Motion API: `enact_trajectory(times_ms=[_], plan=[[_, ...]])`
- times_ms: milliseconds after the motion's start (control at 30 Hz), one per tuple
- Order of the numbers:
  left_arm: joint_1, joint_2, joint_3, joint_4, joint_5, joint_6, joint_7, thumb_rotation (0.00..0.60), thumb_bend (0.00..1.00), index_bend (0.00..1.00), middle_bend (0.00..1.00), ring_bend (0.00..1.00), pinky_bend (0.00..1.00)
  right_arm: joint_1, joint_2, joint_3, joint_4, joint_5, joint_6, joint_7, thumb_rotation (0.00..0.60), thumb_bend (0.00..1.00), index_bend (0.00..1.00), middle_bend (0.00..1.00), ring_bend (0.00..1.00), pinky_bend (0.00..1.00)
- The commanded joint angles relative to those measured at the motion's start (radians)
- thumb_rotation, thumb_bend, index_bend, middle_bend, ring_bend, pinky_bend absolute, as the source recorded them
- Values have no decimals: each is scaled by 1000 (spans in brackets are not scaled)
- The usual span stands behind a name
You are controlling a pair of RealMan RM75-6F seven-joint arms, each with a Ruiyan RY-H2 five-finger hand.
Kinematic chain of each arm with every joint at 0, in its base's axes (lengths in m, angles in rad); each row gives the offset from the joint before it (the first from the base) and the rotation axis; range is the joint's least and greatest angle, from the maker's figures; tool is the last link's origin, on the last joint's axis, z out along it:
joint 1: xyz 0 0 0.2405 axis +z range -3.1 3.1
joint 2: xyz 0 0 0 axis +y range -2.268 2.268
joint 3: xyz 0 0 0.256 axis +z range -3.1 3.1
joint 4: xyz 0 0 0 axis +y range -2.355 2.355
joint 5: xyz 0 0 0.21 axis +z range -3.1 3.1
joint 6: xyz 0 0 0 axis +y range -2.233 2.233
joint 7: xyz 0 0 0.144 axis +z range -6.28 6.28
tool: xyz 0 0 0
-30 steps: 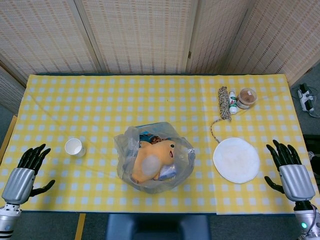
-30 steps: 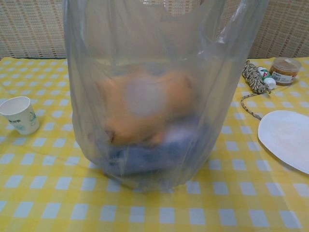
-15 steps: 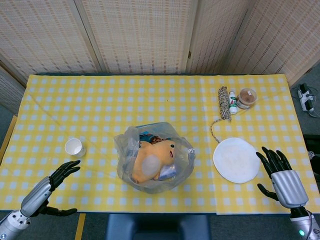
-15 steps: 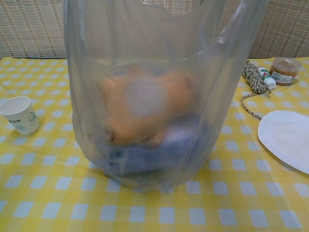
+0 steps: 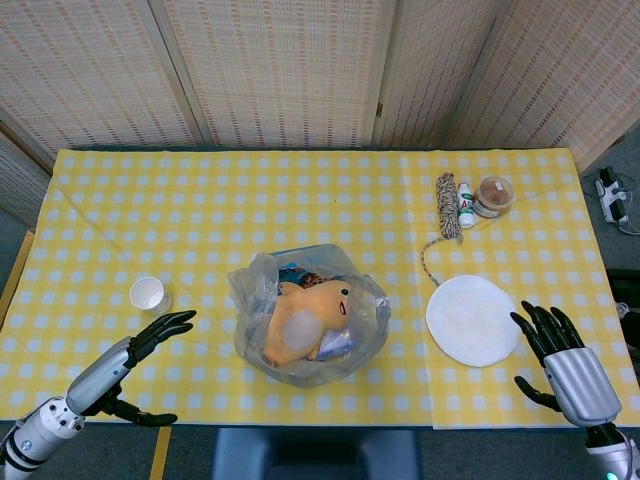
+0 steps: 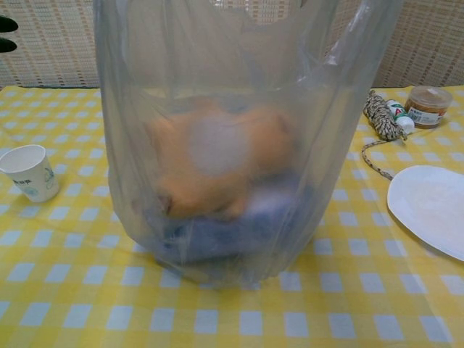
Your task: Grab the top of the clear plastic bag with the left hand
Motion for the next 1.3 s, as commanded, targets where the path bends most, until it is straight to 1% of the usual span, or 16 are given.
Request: enact_trajectory(times_ms=[33, 267, 367, 533, 767, 867, 1100, 1300], plan=[[-18, -2, -20, -10, -31, -21, 22, 600, 61, 80, 40, 0, 0, 0, 0, 1, 0, 3, -2, -1, 600, 266, 0, 0, 0, 0], [-68, -29, -51, -7, -61, -63, 26, 600, 61, 76, 41, 0, 0, 2, 4, 6, -2, 18, -12, -4, 600, 266, 0, 0, 0, 0], [-83, -52, -70, 2, -67, -79, 92, 600, 61, 76, 44, 0, 0, 3, 7, 7, -5, 25, -18, -3, 600, 267, 0, 0, 0, 0], [-92, -94, -84, 20, -75, -90, 168, 600, 60, 89, 62, 1, 0, 3, 11, 9, -7, 31, -21, 0, 600, 267, 0, 0, 0, 0], [-110, -144, -116, 44, -76, -86, 284, 600, 59, 108, 82, 13, 0, 10, 19, 5, -13, 38, -46, -2, 600, 266, 0, 0, 0, 0], [-114, -151, -122, 39, -73, -82, 323, 600, 59, 109, 85, 16, 0, 11, 19, 6, -14, 43, -52, -3, 600, 267, 0, 0, 0, 0], [-127, -160, -120, 12, -59, -79, 364, 600, 63, 115, 101, 29, 0, 14, 22, 4, -18, 44, -60, -6, 600, 266, 0, 0, 0, 0], [-155, -174, -121, -9, -58, -113, 386, 600, 63, 118, 112, 37, 0, 11, 27, -1, -22, 34, -55, 2, 600, 267, 0, 0, 0, 0]])
